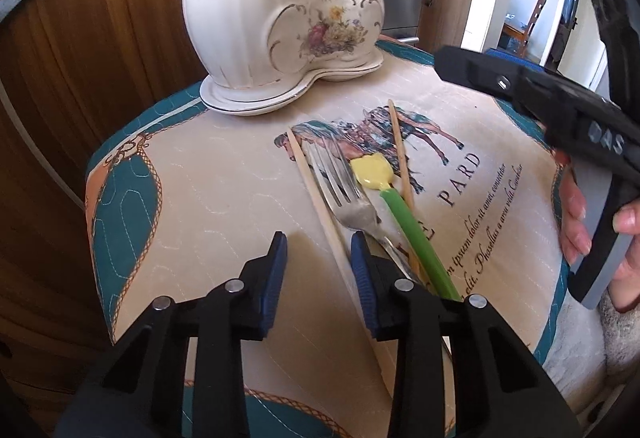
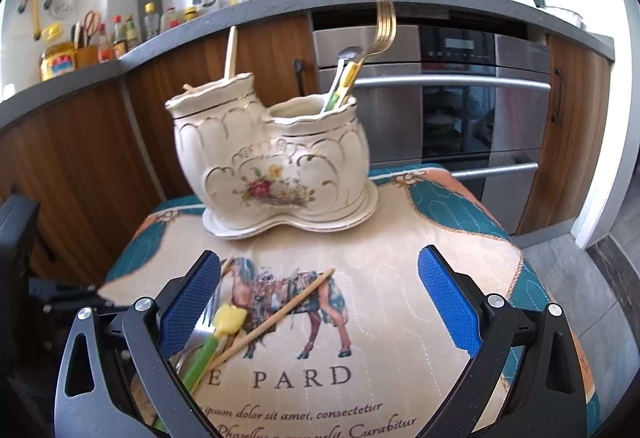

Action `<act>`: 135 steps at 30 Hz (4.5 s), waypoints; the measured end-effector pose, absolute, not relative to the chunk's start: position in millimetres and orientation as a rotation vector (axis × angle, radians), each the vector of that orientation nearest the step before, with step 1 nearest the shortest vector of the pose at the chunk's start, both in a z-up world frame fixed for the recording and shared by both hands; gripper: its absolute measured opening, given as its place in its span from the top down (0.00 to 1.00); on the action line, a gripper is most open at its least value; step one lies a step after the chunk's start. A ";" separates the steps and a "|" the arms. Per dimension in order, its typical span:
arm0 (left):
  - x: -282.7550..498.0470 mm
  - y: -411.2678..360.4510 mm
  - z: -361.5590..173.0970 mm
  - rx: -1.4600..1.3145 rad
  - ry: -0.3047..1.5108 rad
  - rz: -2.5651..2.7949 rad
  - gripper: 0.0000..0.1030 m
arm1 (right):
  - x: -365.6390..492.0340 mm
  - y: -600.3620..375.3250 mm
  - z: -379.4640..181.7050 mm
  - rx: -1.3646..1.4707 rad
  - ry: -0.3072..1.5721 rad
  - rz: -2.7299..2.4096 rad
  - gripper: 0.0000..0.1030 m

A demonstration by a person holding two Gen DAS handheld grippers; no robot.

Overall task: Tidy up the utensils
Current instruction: 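Grasp a chopstick with the left gripper while the right gripper grasps the green-handled tulip utensil, then lift and carry the green utensil and the chopstick over the ceramic holder, then release the green utensil into the small pot while the left gripper drops chopstick into large pot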

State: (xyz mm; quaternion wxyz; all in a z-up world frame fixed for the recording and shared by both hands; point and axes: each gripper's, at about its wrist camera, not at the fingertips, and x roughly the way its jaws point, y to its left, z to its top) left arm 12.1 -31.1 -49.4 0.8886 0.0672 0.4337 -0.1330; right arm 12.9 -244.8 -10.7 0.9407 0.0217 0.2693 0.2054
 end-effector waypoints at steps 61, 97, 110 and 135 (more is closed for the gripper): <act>-9.6 17.6 -29.8 -0.043 0.780 -0.378 0.94 | -6.5 -212.1 -39.7 -0.147 0.907 0.544 0.90; 114.8 27.1 114.4 -0.229 0.156 -0.361 0.94 | 138.1 -219.5 77.3 0.288 0.240 0.576 0.90; 135.7 13.5 90.5 -0.193 0.142 -0.300 0.94 | 147.9 -223.4 53.4 0.312 0.260 0.558 0.90; 96.9 19.6 69.8 -0.143 0.276 -0.322 0.94 | 126.6 -204.5 33.9 0.134 0.361 0.567 0.90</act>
